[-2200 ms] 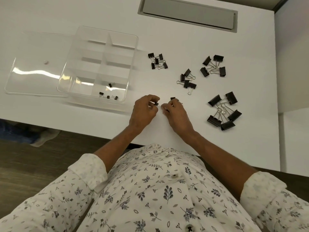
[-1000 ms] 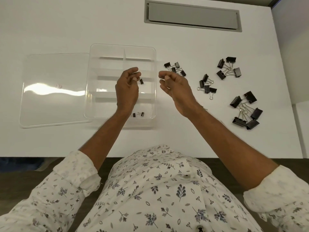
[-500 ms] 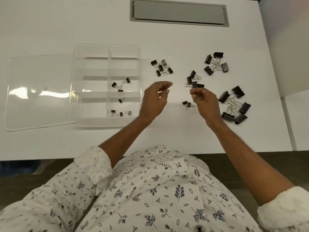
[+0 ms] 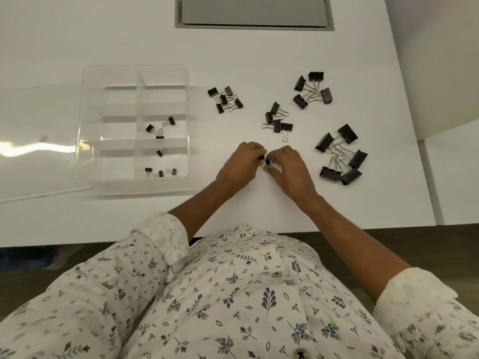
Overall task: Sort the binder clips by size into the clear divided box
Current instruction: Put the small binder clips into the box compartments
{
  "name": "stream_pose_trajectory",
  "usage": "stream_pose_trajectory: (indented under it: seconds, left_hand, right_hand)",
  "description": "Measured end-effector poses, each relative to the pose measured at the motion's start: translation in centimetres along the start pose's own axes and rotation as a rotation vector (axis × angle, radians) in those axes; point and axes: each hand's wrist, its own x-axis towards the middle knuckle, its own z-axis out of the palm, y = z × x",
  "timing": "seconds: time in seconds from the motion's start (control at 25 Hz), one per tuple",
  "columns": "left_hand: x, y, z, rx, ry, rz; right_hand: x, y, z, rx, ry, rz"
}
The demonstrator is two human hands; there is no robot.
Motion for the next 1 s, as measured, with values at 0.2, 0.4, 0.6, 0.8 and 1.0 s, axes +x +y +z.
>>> stream_pose_trajectory:
  seconds: [0.2, 0.4, 0.6, 0.8, 1.0]
  left_hand:
    - [-0.7, -0.6, 0.1, -0.058, 0.079, -0.102]
    - [-2.0, -0.2, -0.3, -0.114, 0.138, -0.161]
    - [-3.9, 0.0, -2.2, -0.282, 0.219, -0.302]
    - [-5.9, -0.7, -6.2, -0.467, 0.514, -0.399]
    - [-6.7, -4.0, -11.2, -0.557, 0.751, -0.552]
  right_hand:
    - [0.0, 0.8, -0.2, 0.035, 0.002, -0.008]
    - [0.6, 0.3, -0.4, 0.132, -0.023, -0.005]
    - [1.6, -2.3, -0.6, 0.268, -0.047, 0.030]
    - [3.8, -8.4, -1.6, 0.578, -0.147, 0.109]
    - [7.3, -15.3, -1.6, 1.184, -0.472, 0.265]
